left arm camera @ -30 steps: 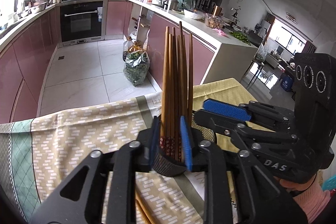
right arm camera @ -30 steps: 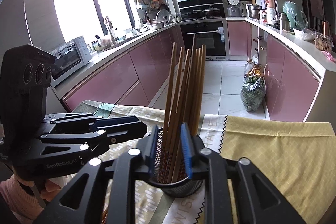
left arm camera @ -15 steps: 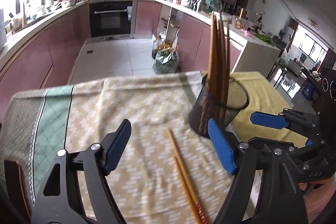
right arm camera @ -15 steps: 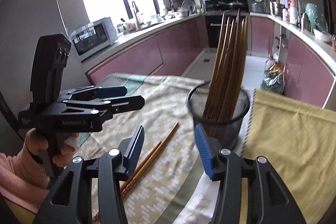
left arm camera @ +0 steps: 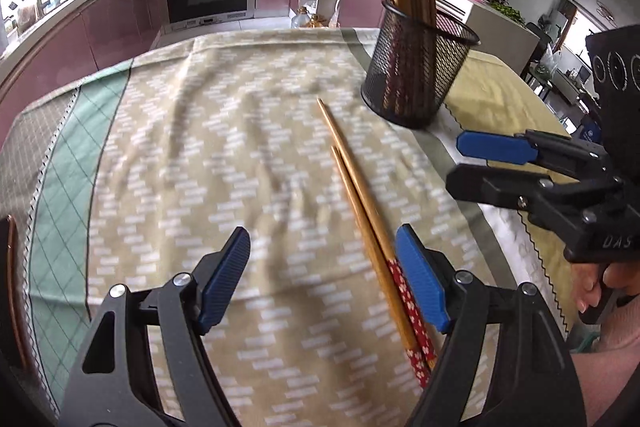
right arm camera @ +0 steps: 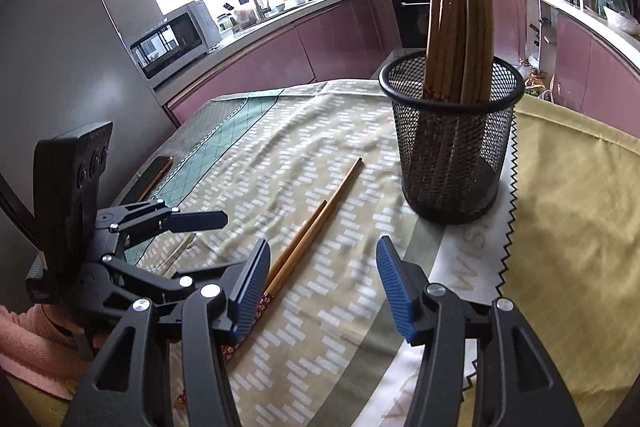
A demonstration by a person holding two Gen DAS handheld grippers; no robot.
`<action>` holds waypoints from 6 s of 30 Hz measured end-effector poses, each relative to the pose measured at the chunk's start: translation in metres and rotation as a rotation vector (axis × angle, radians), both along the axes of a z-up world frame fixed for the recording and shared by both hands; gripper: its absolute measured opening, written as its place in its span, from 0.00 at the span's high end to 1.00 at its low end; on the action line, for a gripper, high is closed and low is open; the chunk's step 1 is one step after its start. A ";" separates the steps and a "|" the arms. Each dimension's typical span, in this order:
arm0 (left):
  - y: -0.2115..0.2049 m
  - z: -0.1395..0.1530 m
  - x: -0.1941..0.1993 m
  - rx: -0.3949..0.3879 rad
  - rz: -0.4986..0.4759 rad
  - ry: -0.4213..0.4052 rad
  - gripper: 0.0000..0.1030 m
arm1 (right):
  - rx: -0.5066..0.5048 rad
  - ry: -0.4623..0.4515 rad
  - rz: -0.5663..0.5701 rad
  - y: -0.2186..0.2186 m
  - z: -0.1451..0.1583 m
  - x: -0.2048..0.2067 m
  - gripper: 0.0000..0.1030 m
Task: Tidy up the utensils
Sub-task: 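Move both grippers back over the last two chopsticks on the cloth, then close the left gripper on a chopstick while the right gripper grasps the other chopstick, then raise the chopstick in the left gripper over the mesh cup while the right gripper carries its chopstick there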
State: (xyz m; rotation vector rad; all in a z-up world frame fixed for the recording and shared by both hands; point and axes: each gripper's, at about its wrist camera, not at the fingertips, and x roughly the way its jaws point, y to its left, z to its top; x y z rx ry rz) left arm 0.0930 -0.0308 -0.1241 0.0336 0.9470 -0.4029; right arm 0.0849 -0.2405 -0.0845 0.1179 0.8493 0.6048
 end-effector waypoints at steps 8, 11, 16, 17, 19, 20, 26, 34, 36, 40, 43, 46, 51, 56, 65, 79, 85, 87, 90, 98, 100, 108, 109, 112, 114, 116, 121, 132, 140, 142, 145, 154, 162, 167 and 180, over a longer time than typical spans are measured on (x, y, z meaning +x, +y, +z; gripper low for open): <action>-0.002 -0.004 -0.010 0.013 -0.002 0.013 0.30 | 0.009 0.020 -0.009 -0.002 -0.008 -0.005 0.49; -0.001 -0.004 -0.013 0.024 0.003 0.008 0.30 | 0.005 0.026 -0.009 -0.003 -0.009 -0.007 0.49; -0.001 -0.005 -0.016 0.032 0.002 0.020 0.30 | 0.005 0.033 -0.007 -0.003 -0.011 -0.008 0.49; -0.001 -0.006 -0.016 0.036 0.002 0.022 0.30 | 0.004 0.034 -0.005 -0.002 -0.011 -0.008 0.49; -0.002 -0.007 -0.016 0.046 0.000 0.019 0.30 | -0.001 0.037 -0.002 0.000 -0.013 -0.008 0.49; -0.003 -0.007 -0.016 0.050 -0.002 0.018 0.30 | -0.001 0.039 -0.001 0.001 -0.013 -0.008 0.49; -0.006 -0.008 -0.017 0.075 -0.012 0.007 0.31 | -0.006 0.044 0.006 0.005 -0.014 -0.007 0.49; -0.007 -0.009 -0.016 0.078 -0.025 0.006 0.31 | -0.009 0.053 0.005 0.007 -0.017 -0.006 0.49; -0.010 -0.009 -0.017 0.089 -0.036 0.001 0.33 | -0.012 0.055 0.005 0.007 -0.017 -0.006 0.49; -0.008 -0.009 -0.015 0.085 -0.037 0.007 0.34 | -0.012 0.056 0.004 0.007 -0.018 -0.005 0.48; -0.008 -0.009 -0.015 0.097 -0.042 0.002 0.37 | -0.012 0.055 0.006 0.008 -0.017 -0.005 0.48; -0.010 -0.009 -0.015 0.117 -0.044 0.006 0.43 | -0.015 0.056 0.009 0.009 -0.017 -0.004 0.49; -0.012 -0.008 -0.016 0.099 -0.070 0.011 0.44 | -0.022 0.060 0.010 0.012 -0.018 -0.002 0.49; -0.016 -0.009 -0.019 0.128 -0.069 -0.007 0.48 | -0.038 0.061 0.017 0.018 -0.018 0.001 0.48; 0.002 -0.006 -0.010 0.059 -0.018 0.003 0.74 | -0.126 0.077 0.066 0.051 -0.027 0.014 0.67; -0.004 -0.007 0.011 -0.001 0.004 0.004 0.90 | -0.151 0.111 0.016 0.026 -0.023 0.014 0.91; -0.008 -0.007 0.018 0.014 0.007 0.005 0.89 | -0.182 0.112 0.002 0.028 -0.024 0.019 0.84; -0.009 -0.007 0.019 0.014 0.004 0.007 0.87 | -0.189 0.110 0.006 0.032 -0.025 0.021 0.84; -0.011 -0.007 0.022 0.017 0.004 0.007 0.86 | -0.211 0.099 0.004 0.036 -0.027 0.024 0.84; -0.012 -0.007 0.029 0.020 0.012 0.006 0.86 | -0.207 0.093 -0.005 0.037 -0.027 0.029 0.85; -0.013 -0.007 0.031 0.020 0.014 0.006 0.86 | -0.199 0.096 -0.011 0.035 -0.027 0.029 0.88; -0.012 -0.008 0.036 -0.001 0.033 0.009 0.92 | -0.125 0.126 -0.032 0.022 -0.028 0.031 0.94; -0.011 -0.008 0.036 -0.003 0.033 0.010 0.92 | -0.119 0.126 -0.034 0.022 -0.027 0.031 0.94; -0.011 -0.007 0.035 -0.013 0.035 0.010 0.92 | -0.094 0.119 -0.036 0.018 -0.022 0.029 0.94; -0.011 -0.006 0.034 -0.021 0.032 0.010 0.93 | -0.073 0.114 -0.026 0.017 -0.018 0.026 0.94; -0.012 -0.005 0.033 -0.020 0.030 0.005 0.93 | -0.059 0.116 -0.003 0.019 -0.016 0.025 0.94; -0.017 -0.005 0.031 -0.014 0.015 0.001 0.93 | -0.084 0.125 0.023 0.027 -0.019 0.026 0.94; -0.026 -0.012 0.034 0.028 -0.011 0.002 0.91 | -0.172 0.111 0.029 0.038 -0.027 0.029 0.92; -0.027 -0.011 0.037 0.020 0.004 -0.007 0.93 | -0.125 0.102 0.009 0.029 -0.021 0.026 0.94; -0.027 -0.010 0.036 0.017 0.003 -0.010 0.93 | -0.110 0.088 0.007 0.025 -0.017 0.023 0.94; -0.026 -0.006 0.034 0.008 0.001 -0.020 0.93 | -0.087 0.070 0.011 0.021 -0.008 0.020 0.94; -0.020 0.013 0.026 -0.029 -0.003 -0.054 0.93 | -0.020 0.008 0.022 0.010 0.013 0.004 0.94; -0.015 0.032 0.020 -0.100 -0.015 -0.063 0.93 | 0.018 -0.053 0.014 -0.001 0.036 -0.004 0.94; -0.013 0.043 0.015 -0.136 -0.020 -0.077 0.93 | 0.037 -0.081 0.004 -0.006 0.045 -0.005 0.94; -0.010 0.058 0.010 -0.174 -0.024 -0.105 0.93 | 0.067 -0.127 -0.016 -0.018 0.057 -0.011 0.94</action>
